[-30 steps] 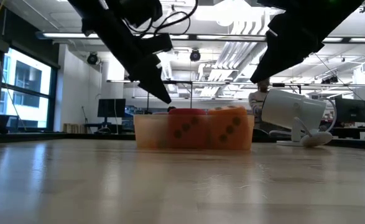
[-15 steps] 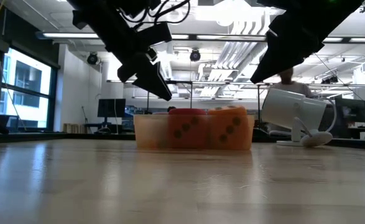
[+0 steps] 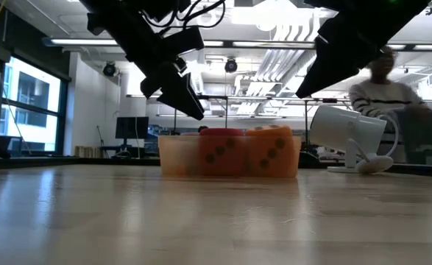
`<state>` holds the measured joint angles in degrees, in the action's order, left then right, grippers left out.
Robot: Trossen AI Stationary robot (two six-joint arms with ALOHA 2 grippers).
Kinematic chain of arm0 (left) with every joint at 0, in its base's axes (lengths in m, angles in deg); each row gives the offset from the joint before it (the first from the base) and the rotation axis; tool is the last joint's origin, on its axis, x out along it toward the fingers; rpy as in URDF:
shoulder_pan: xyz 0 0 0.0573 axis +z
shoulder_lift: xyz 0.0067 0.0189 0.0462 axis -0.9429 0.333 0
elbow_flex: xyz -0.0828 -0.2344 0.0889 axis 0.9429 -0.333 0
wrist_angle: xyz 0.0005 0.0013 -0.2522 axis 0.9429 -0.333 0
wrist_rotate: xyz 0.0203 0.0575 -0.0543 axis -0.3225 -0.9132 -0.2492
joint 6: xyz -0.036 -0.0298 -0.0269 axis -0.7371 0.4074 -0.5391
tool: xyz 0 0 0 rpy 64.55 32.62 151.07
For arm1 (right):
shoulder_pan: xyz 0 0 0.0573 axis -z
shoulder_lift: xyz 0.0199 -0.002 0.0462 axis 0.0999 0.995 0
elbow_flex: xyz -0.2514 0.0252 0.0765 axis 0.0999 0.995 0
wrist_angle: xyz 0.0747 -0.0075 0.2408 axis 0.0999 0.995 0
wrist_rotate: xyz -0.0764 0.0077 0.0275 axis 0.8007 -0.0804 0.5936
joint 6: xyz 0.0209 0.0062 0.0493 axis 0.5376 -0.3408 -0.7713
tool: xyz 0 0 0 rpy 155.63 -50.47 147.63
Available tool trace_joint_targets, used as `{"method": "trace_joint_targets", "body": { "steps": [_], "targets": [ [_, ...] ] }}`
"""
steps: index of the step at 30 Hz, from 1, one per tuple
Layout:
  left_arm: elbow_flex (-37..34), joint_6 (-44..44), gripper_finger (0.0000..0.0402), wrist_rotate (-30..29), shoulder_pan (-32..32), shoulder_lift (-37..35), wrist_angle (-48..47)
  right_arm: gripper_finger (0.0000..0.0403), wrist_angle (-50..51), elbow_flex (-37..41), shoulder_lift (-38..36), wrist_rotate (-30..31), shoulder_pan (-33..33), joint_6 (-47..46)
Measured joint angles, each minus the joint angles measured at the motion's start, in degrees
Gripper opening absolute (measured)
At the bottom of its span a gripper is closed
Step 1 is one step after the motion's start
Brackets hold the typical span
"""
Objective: Pick & Place Dice
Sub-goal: Put the small blue die into the orange bin
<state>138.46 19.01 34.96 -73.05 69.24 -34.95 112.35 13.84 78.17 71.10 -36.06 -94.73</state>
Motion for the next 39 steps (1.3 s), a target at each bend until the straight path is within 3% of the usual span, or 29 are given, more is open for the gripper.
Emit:
{"method": "trace_joint_targets", "body": {
  "steps": [5, 9, 17, 26, 32, 39],
  "targets": [
    [0.0, -0.02, 0.0256, -0.34, -0.56, 0.0, -0.24, 0.0239, 0.0, 0.02, 0.0, 0.0, 0.0, 0.0],
    [0.0, -0.37, 0.0281, -0.51, -1.19, -0.67, -1.72, 0.0239, 0.0, 0.01, 0.0, 0.0, 0.0, 0.0],
    [0.0, -5.89, 0.0284, -0.57, -4.37, -8.44, -7.73, 0.0239, 0.07, 0.02, 0.0, -0.2, 0.0, 0.01],
    [0.02, -16.83, 0.0285, 8.64, -5.31, -14.33, -25.18, 0.0239, -0.62, 0.02, 0.0, -0.5, 0.0, -0.12],
    [0.02, -26.33, 0.0285, 7.73, -5.34, -16.13, -33.18, 0.0239, -1.01, 0.02, 0.0, -0.97, -0.04, -0.46],
    [0.0, -27.36, 0.0285, -0.35, -5.32, -18.71, -34.1, 0.0239, -1.43, 0.02, 0.0, -1.02, -0.04, -0.09]
  ]
}}
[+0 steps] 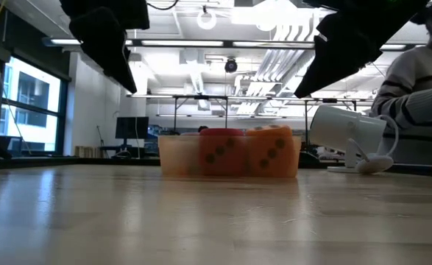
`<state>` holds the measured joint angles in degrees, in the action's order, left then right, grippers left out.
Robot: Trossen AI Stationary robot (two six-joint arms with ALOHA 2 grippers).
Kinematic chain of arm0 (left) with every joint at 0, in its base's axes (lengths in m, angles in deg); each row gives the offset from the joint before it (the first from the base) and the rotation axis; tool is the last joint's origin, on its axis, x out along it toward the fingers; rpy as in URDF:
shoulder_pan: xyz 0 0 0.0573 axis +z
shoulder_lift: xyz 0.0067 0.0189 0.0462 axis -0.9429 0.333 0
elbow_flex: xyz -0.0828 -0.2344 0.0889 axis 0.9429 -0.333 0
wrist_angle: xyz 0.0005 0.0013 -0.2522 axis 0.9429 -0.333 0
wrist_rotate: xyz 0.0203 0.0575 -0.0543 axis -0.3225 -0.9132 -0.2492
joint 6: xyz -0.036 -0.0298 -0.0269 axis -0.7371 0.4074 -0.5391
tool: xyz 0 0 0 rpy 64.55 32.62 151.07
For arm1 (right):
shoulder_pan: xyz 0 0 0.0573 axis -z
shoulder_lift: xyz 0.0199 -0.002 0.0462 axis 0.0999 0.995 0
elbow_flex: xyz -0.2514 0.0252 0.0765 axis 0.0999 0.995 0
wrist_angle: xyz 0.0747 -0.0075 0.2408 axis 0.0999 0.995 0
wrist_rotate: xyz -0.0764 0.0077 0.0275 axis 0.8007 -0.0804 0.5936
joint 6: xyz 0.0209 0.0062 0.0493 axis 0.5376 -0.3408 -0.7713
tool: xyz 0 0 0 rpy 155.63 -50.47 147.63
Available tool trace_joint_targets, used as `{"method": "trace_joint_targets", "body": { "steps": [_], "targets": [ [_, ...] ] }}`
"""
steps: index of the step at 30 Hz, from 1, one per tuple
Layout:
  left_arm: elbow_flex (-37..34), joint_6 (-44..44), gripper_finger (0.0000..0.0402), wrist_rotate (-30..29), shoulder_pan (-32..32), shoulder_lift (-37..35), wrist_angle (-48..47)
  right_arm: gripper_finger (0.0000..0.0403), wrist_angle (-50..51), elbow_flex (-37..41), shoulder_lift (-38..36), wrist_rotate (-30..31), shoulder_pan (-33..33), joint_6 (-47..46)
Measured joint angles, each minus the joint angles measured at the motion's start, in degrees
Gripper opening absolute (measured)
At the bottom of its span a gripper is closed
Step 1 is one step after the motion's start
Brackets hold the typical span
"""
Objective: Pick & Place Dice
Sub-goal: Put the small blue die into the orange bin
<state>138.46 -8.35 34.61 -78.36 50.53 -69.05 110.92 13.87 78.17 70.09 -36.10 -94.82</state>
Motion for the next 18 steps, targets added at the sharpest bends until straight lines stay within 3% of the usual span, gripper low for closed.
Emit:
{"method": "trace_joint_targets", "body": {
  "steps": [11, 18],
  "targets": [
    [-0.02, -5.82, 0.0285, -0.66, -0.42, -1.49, -7.99, 0.0239, -0.26, 0.0, 0.0, -0.1, 0.0, 0.07],
    [-0.04, -9.26, 0.0285, 6.76, -0.77, -1.49, -9.08, 0.0239, -0.27, 0.0, 0.0, -1.7, -0.02, 1.06]
  ]
}}
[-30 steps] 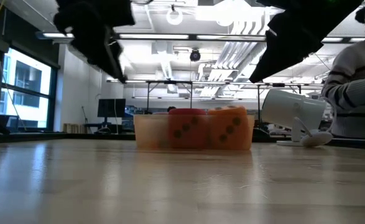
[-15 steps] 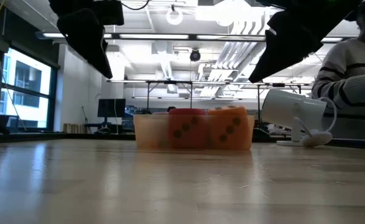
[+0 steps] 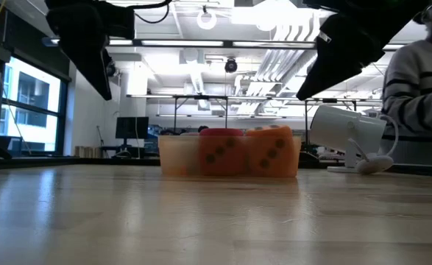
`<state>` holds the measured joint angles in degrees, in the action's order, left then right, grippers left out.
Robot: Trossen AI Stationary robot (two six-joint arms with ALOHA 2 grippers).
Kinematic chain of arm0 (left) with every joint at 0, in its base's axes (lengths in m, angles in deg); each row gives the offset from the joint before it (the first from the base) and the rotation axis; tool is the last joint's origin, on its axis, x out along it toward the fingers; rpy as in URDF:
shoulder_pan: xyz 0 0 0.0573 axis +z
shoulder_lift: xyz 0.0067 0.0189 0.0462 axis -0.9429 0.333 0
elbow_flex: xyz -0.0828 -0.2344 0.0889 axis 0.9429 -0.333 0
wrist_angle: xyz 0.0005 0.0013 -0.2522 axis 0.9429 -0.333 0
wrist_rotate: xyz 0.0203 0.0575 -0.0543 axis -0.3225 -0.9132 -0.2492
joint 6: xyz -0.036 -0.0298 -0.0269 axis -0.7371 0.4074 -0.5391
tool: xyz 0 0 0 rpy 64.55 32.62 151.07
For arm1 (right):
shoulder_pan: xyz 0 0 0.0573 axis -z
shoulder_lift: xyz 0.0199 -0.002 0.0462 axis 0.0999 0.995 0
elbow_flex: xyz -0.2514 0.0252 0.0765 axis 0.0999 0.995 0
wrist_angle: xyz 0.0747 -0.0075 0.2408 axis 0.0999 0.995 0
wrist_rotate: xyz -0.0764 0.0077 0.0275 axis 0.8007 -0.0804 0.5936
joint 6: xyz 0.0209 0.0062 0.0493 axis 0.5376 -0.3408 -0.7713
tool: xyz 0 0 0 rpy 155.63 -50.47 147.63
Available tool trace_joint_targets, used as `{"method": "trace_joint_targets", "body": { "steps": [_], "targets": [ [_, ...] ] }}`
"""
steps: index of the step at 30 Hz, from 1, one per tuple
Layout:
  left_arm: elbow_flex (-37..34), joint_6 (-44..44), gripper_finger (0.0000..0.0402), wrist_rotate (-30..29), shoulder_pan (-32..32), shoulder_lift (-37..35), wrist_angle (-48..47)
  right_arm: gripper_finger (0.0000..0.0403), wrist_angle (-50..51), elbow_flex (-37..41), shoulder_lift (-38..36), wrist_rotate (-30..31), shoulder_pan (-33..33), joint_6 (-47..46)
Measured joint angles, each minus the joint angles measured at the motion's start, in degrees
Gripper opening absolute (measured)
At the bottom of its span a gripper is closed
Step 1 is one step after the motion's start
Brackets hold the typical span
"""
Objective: Pick & Place Dice
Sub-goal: Put the small blue die into the orange bin
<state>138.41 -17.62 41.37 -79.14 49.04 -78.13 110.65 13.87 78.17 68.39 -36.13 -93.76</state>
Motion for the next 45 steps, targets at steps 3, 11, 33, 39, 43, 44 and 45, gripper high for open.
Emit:
{"method": "trace_joint_targets", "body": {
  "steps": [3, 11, 33, 39, 43, 44, 45],
  "targets": [
    [0.0, -7.31, 0.0285, 3.76, -0.88, -0.1, -2.54, 0.0239, -0.02, 0.02, 0.0, -0.54, 0.0, 0.17],
    [-0.02, -23.81, 0.0285, 8.77, -4.79, -0.55, -20.23, 0.0239, -0.32, 0.07, 0.0, -0.58, 0.0, 0.43],
    [-6.29, -24.73, 0.0284, 26.14, -6.62, -0.55, -19.42, 0.0239, -5.09, 0.07, 0.0, 0.55, 0.55, 4.56],
    [-8.83, -39.89, 0.0284, 27.99, -12.57, -0.55, -16.68, 0.0239, -5.04, 0.07, 0.0, 0.55, 0.55, 5.05],
    [-8.82, -49.99, 0.0284, 24.37, -18.51, -0.55, -10.79, 0.0239, -4.86, 0.07, 0.0, 0.55, 0.55, 6.38],
    [-8.83, -50.56, 0.0284, 23.68, -20.22, -0.53, -9.3, 0.0239, -4.85, 0.07, 0.0, 0.56, 0.56, 6.48],
    [-8.81, -50.74, 0.0284, 22.94, -21.68, -0.43, -8.04, 0.0239, -4.85, 0.07, 0.0, 0.59, 0.6, 6.5]
  ]
}}
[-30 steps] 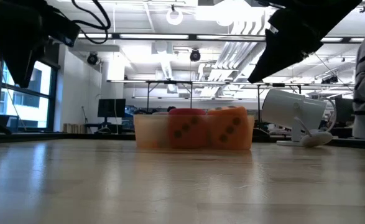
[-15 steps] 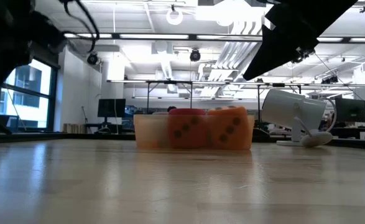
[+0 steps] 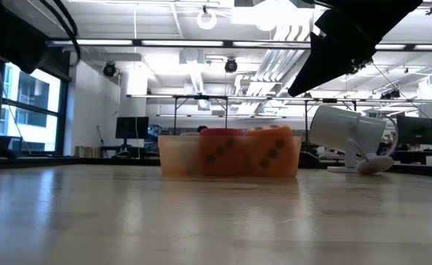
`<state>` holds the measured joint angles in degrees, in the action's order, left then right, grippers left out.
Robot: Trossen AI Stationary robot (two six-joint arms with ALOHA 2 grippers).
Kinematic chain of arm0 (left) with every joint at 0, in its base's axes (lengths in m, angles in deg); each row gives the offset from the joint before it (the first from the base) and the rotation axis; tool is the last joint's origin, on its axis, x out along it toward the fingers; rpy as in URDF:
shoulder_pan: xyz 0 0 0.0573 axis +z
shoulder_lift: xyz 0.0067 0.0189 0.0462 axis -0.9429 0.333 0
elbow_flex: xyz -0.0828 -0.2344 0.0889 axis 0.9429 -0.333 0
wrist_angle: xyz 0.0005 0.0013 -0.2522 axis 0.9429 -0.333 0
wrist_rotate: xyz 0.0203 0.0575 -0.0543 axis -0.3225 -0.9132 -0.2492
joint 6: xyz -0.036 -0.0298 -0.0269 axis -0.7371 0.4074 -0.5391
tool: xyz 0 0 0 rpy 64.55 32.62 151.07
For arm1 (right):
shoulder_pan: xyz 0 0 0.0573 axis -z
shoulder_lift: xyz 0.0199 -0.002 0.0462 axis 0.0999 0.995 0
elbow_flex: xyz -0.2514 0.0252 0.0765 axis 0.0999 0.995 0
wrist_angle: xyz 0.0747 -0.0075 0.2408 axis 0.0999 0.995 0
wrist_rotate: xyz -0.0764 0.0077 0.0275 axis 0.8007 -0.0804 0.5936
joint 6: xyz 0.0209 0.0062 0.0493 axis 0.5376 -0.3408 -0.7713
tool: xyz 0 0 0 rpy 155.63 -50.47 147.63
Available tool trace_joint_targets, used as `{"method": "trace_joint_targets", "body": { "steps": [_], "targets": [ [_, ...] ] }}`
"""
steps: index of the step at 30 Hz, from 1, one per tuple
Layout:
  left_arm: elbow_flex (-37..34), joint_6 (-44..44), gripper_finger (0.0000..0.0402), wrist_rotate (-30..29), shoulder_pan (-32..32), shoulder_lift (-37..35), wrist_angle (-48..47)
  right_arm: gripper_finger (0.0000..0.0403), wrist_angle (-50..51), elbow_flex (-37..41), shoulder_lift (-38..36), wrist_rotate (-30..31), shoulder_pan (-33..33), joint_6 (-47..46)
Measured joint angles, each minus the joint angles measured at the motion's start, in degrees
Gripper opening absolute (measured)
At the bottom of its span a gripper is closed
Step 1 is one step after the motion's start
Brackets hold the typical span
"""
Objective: Pick & Place Dice
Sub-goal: Put the small blue die into the orange bin
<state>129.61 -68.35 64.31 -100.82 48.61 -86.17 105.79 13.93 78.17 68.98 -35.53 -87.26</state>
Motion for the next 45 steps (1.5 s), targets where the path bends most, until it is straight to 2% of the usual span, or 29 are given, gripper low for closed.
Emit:
{"method": "trace_joint_targets", "body": {
  "steps": [4, 19, 28, 35, 45],
  "targets": [
    [0.0, -4.96, 0.0285, -4.0, -4.39, 0.02, 0.72, 0.0239, 0.0, 0.0, 0.0, 0.25, 0.61, 0.0],
    [0.0, -18.24, 0.0285, -7.32, -14.76, 0.06, 0.71, 0.0239, -1.75, 0.0, 0.0, -1.55, 1.42, -0.39],
    [-0.26, -30.13, 0.0285, -8.44, -19.82, 1.23, 1.59, 0.0239, -1.75, 0.0, 0.0, -1.57, 1.42, -0.44],
    [-0.33, -31.41, 0.0285, -6.44, -21.43, 6.71, 3.22, 0.0239, -1.75, 0.0, 0.0, -1.55, 1.43, -0.44],
    [-0.33, -27.45, 0.0285, -6.95, -21.22, 13.01, 2.87, 0.0239, -2.89, 0.0, 0.0, -1.55, 1.42, -0.24]
  ]
}}
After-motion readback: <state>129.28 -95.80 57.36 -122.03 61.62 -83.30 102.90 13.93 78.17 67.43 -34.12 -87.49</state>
